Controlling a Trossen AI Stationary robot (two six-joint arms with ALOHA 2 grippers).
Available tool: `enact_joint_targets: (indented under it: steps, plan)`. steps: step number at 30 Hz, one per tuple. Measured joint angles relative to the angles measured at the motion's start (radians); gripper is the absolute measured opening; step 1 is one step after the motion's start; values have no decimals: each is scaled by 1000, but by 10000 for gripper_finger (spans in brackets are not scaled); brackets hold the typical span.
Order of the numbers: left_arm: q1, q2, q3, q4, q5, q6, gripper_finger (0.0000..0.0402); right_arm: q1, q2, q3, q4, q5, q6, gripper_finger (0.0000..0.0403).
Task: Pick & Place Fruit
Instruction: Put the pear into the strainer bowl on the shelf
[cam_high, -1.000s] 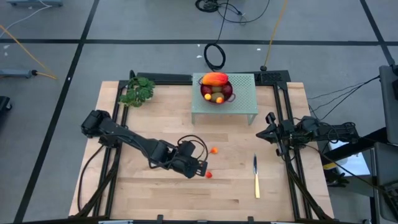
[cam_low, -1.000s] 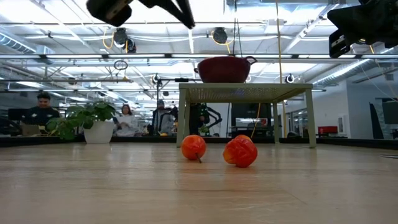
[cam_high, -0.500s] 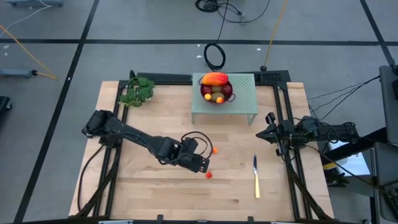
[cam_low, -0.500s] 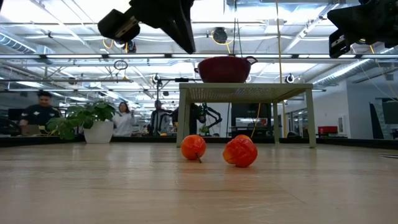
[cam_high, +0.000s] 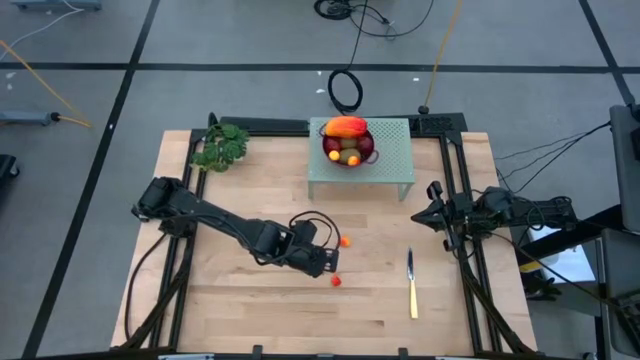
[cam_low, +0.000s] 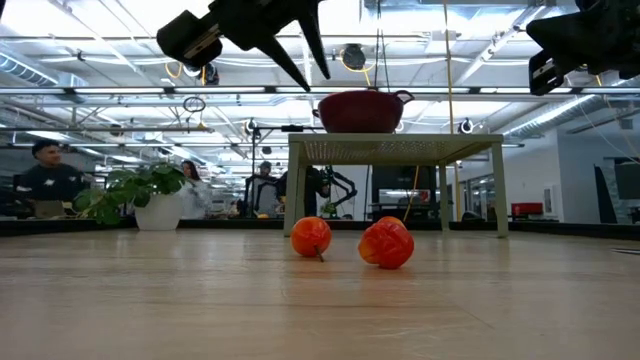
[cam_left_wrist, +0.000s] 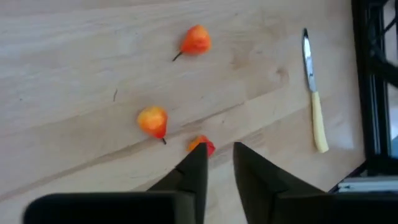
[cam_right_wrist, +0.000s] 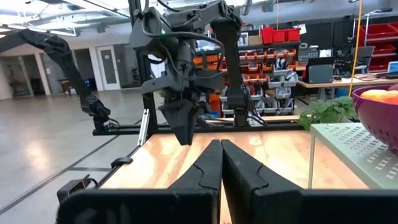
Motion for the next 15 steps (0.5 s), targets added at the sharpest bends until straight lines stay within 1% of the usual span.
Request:
enact_joint_targets:
  steps: [3,8,15]
  plan:
    - [0,0,0,1,-7,-75,105,0,0,0,-14,-1,0,0]
    - [0,0,0,0,-7,-139,163,0,0,0,-26,-1,-12,0]
    - [0,0,0,0,-7,-143,231,0,0,0,-32,-1,-50,0]
